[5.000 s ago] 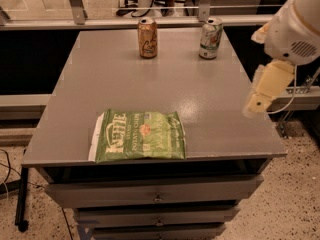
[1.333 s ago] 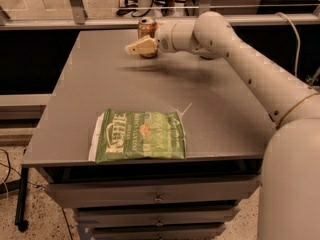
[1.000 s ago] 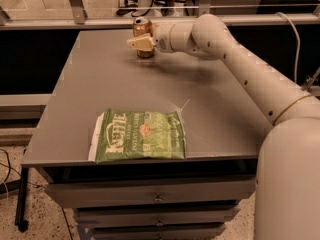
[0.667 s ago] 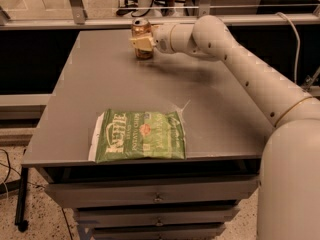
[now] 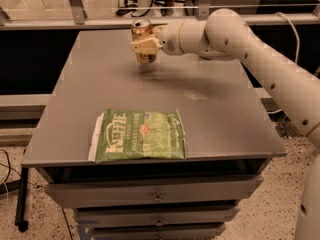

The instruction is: Move orange can near green jalapeno chip bag

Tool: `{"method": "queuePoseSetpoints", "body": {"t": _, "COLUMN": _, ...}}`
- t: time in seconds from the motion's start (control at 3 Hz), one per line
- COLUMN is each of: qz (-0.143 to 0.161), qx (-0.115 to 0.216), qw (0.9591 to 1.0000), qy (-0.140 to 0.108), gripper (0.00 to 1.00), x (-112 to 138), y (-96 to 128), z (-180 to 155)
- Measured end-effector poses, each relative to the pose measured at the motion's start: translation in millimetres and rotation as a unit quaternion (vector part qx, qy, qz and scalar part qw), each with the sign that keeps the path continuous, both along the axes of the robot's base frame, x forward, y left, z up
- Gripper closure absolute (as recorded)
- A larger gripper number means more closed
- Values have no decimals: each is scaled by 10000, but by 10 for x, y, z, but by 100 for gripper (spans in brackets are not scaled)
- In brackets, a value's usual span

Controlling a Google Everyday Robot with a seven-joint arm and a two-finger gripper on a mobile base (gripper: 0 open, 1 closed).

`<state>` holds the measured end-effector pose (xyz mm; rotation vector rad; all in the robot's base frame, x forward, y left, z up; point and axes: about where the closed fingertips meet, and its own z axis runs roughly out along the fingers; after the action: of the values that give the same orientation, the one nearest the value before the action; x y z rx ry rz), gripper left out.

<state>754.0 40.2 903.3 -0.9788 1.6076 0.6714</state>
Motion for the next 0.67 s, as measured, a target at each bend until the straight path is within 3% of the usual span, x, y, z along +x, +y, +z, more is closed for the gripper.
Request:
{"method": "queuePoseSetpoints", "body": {"t": 0.33, "qz": 270, "qx": 24, "qw": 9995, "qy": 157, "gripper": 100, "x": -572, "y": -67, "z": 157}}
{"method": "queuePoseSetpoints", "body": {"t": 0.67, "qz": 258, "qx": 72, "qw": 9990, "qy": 347, "gripper": 100, "x": -1022, "y": -328, "z": 86}}
